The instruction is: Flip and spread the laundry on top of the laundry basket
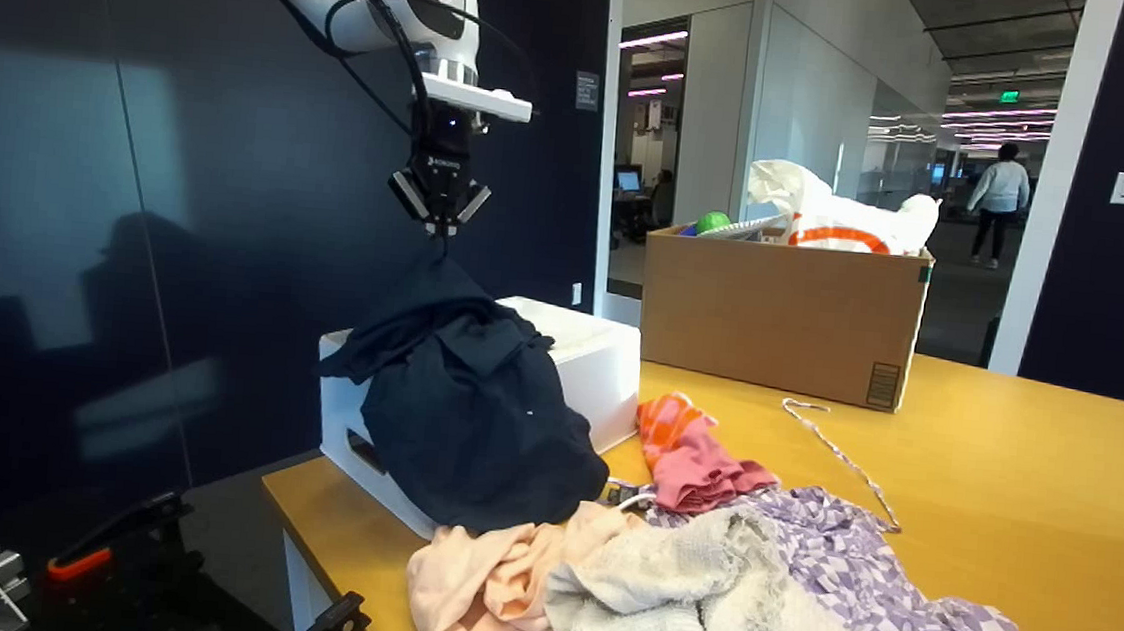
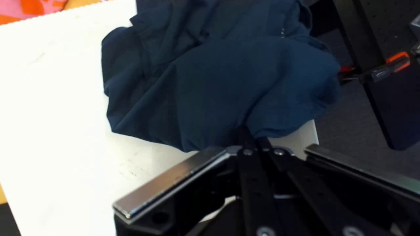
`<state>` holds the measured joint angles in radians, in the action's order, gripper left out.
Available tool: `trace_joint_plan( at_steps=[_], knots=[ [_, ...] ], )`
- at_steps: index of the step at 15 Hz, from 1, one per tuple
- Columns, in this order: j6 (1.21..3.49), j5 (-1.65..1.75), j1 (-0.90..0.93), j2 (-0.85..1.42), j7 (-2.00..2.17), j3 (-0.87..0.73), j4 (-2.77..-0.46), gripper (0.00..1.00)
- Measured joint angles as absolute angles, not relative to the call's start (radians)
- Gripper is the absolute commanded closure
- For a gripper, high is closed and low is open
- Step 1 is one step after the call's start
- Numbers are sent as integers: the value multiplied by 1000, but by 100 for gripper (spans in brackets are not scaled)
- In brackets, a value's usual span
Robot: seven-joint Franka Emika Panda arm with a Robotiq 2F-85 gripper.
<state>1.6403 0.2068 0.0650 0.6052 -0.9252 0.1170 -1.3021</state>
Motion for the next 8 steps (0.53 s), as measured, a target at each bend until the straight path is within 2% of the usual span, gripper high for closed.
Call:
trace_joint_plan(
  at_steps=[1, 2, 8],
  knots=[
    [1622, 222, 75, 639, -952, 117, -1252, 70],
    [1602, 233, 85, 671, -969, 117, -1205, 65],
    [1561, 253, 150, 747, -830, 102, -1033, 23]
  ],
)
